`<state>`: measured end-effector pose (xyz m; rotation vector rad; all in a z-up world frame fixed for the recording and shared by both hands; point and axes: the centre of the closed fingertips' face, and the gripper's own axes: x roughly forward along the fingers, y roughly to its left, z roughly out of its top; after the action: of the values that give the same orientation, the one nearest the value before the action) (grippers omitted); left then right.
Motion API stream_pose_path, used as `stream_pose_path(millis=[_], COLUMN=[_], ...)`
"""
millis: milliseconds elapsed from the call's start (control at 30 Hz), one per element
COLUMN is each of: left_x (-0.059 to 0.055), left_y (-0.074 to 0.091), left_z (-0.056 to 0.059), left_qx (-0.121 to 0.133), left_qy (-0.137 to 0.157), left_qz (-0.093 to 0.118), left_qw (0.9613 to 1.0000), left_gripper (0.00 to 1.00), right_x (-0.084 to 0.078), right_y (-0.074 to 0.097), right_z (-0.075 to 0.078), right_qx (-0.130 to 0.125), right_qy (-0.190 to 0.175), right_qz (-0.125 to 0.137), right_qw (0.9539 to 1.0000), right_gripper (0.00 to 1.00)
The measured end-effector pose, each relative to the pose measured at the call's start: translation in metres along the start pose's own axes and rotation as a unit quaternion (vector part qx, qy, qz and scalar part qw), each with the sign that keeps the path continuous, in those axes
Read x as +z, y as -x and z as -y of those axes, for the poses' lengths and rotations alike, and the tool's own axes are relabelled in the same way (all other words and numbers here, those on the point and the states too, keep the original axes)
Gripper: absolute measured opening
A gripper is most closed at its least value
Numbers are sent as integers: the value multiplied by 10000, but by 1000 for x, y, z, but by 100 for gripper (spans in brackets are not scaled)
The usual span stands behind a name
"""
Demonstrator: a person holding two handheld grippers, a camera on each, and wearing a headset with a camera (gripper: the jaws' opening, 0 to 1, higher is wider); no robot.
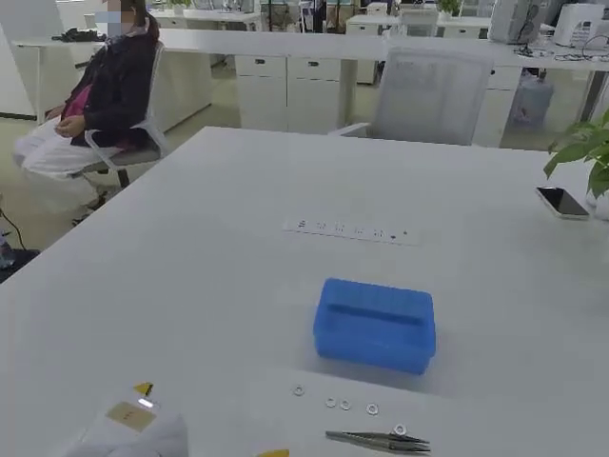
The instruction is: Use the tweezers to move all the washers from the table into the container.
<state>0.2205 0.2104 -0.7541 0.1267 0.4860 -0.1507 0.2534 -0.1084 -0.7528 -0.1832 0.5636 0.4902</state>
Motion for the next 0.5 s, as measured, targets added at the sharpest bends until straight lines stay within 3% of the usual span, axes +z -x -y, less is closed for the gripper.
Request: stream_pose_path(millis=[500], left_x=[-2], left_y=[-2], left_z=[0], left_qx=[-69], left_qy=[-42], left_qz=[-73], left_qw=[9999], left_gripper=[97], right_x=[1], right_y=[0], right_z=[-1], right_qx=[-43], right_qy=[17], right_qz=[-23], right_qw=[10000], right_gripper=[90])
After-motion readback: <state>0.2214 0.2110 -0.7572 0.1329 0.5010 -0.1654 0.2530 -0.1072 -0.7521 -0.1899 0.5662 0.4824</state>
